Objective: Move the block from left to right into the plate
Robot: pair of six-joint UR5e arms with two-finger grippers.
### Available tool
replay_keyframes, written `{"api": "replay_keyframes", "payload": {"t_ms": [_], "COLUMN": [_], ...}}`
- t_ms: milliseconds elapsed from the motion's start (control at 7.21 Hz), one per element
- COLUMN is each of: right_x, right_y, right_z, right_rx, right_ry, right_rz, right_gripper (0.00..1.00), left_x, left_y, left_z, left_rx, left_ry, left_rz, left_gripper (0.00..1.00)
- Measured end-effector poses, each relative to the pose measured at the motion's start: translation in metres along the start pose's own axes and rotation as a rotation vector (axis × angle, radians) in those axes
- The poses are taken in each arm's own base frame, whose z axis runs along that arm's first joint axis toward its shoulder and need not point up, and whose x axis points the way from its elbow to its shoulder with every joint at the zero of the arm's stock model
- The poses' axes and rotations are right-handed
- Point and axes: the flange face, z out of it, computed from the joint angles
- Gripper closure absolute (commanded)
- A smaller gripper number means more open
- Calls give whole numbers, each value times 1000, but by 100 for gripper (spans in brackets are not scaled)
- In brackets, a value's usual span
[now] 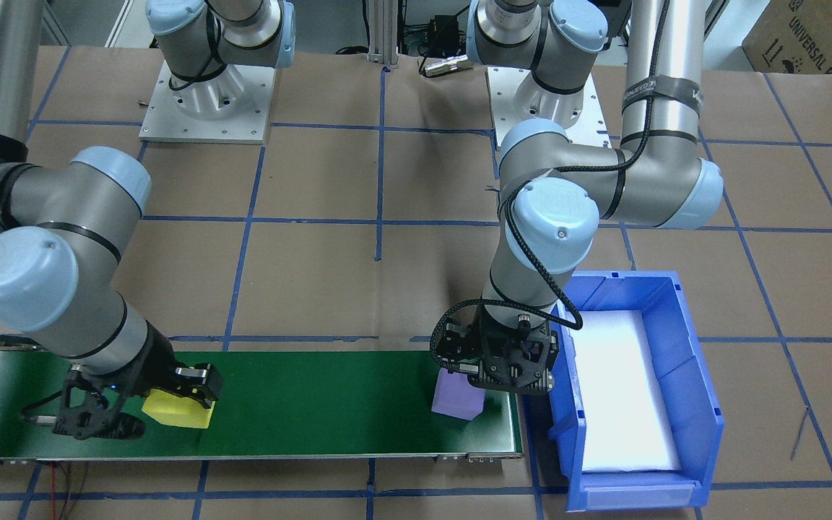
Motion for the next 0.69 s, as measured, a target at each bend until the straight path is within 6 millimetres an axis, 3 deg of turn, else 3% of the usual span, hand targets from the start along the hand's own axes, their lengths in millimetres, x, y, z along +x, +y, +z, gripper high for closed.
{"api": "replay_keyframes", "payload": {"t_ms": [139, 277, 416, 555, 694], "right_x": [26, 68, 128, 201, 274], "right_y": [4, 13, 27, 45, 67], "right_z": [-26, -47, -59, -64, -66], "right_rx": [16, 7, -22, -65, -104], "right_ry": [60, 124, 179, 208, 211], "right_rz": [-76, -152, -207, -241, -260], "right_gripper": [53, 52, 47, 46, 46], "left_x": [0, 1, 0, -1, -3], "left_y": [8, 21, 39, 61, 81], "left_z": [-39, -82, -125, -165, -190], "left_rx": [17, 26, 27, 25, 20], "left_ry": [1, 2, 3, 3, -1], "left_rz": [-2, -2, -3, -3, -5], "left_gripper": [0, 0, 0, 0, 0]}}
